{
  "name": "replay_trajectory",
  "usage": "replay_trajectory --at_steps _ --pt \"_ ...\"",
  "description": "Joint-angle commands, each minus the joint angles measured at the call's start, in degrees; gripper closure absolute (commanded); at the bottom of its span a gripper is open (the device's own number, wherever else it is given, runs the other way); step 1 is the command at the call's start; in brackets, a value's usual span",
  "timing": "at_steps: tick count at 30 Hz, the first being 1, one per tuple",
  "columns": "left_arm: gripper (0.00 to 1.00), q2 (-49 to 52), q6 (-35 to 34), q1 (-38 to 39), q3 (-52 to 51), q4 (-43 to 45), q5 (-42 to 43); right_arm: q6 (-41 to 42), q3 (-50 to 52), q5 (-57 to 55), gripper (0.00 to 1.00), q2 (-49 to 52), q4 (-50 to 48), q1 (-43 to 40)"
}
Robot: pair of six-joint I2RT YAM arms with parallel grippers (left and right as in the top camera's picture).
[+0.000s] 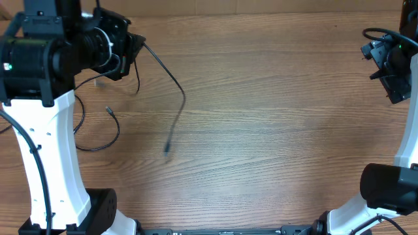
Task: Untangle cables
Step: 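Carry the lifted cable leftward toward the left cable pile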
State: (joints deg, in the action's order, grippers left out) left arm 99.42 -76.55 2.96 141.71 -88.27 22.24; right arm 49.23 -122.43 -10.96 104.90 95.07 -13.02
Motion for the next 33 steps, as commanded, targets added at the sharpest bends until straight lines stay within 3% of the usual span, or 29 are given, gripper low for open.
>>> replay_trajectory --at_steps 1,7,14,17,21,27,33 --pt "0.96 -1.0 -8.5 -2.1 0.5 2.2 7.6 -0.2 0.2 -1.0 0.0 -0.4 -0.3 0.1" --pt "0.96 -1.0 -5.9 -2.7 0.5 3.0 11.0 -0.2 0.2 -1.0 0.0 -0.4 -0.3 0.1" --pt "0.96 -1.0 15.8 -2.7 0.5 -3.3 10.1 -0.2 0.2 -1.0 0.0 -0.4 -0.3 0.1" --pt "0.96 -1.0 19.2 -2.7 0.5 -8.5 6.2 -0.2 0.2 -1.0 0.0 -0.4 -0.3 0.1" --pt "0.96 -1.0 31.6 -2.6 0.2 -8.5 5.9 -0.2 0.2 -1.0 0.0 -0.4 -0.3 0.1" --pt "0.96 -1.0 32.2 -2.6 0.2 -8.5 3.6 -0.2 0.2 -1.0 0.0 -0.4 -0.3 0.1" --pt "0.96 -1.0 28.5 -4.9 0.2 -8.5 -10.0 -0.2 0.2 -1.0 0.0 -0.4 -0.3 0.1"
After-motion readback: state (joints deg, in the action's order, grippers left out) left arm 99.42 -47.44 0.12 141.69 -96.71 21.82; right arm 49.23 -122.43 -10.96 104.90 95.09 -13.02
